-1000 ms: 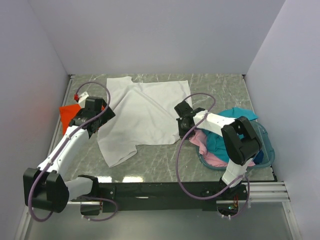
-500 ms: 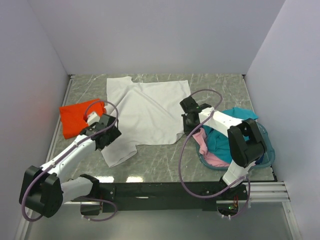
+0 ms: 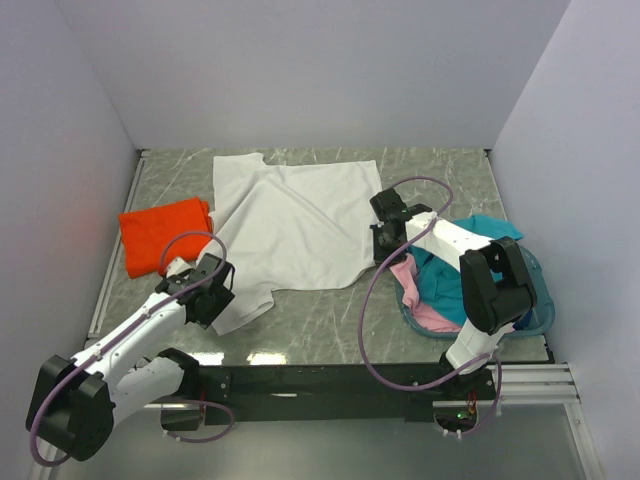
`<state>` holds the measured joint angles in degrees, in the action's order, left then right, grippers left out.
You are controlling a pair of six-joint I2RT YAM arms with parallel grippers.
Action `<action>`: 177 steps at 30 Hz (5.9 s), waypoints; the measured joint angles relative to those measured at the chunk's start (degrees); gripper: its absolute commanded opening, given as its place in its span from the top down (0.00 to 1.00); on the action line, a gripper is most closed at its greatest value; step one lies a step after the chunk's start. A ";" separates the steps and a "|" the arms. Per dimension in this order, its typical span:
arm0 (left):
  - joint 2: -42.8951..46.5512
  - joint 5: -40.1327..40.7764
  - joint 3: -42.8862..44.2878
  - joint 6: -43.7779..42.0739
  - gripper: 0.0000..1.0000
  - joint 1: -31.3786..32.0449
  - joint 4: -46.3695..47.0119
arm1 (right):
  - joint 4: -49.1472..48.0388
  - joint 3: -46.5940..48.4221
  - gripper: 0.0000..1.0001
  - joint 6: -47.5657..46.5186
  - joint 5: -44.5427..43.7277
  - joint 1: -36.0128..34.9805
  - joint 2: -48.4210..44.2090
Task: Fold and stack the t-shirts
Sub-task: Fold the tshirt
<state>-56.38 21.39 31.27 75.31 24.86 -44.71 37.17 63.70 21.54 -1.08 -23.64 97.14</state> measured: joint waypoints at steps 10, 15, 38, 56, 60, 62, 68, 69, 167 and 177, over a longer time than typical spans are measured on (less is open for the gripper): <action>2.36 -1.20 -3.98 8.63 0.44 6.38 -6.08 | -0.15 0.00 0.86 -1.77 1.64 0.31 0.00; 0.96 -0.96 -2.82 11.76 0.47 9.01 -8.79 | -0.52 0.00 0.86 -2.14 2.86 0.72 0.00; 2.23 -0.57 -5.99 19.10 1.00 9.46 -6.36 | -2.01 -1.40 0.88 -2.99 4.55 1.95 -1.77; 14.29 3.19 0.26 20.41 1.00 9.46 -13.22 | 3.74 -4.33 0.93 -1.40 3.65 1.73 -10.88; 16.72 4.57 2.25 20.63 1.00 9.46 -16.63 | 5.25 -5.99 0.94 -0.20 3.65 1.22 -12.44; 17.57 5.49 3.34 21.07 1.00 9.46 -18.43 | 6.45 -6.12 0.94 0.33 3.67 0.85 -13.62; 19.69 8.09 6.86 21.97 1.00 9.46 -23.56 | 9.68 -6.12 0.94 1.38 3.65 0.13 -18.80; 19.93 8.55 7.39 22.08 1.00 9.46 -24.24 | 10.29 -6.12 0.95 1.44 3.67 0.09 -19.37; -18.49 -9.73 22.73 -30.14 0.15 -20.98 24.09 | 17.16 16.90 0.31 -3.37 6.93 0.66 -5.18; -10.82 -15.76 12.74 -29.07 0.20 -30.77 23.08 | 11.69 11.93 0.31 -2.29 9.77 -2.47 -2.36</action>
<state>-67.20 5.63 44.01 46.24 -5.91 -21.63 48.86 75.64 19.25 8.69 -26.11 94.78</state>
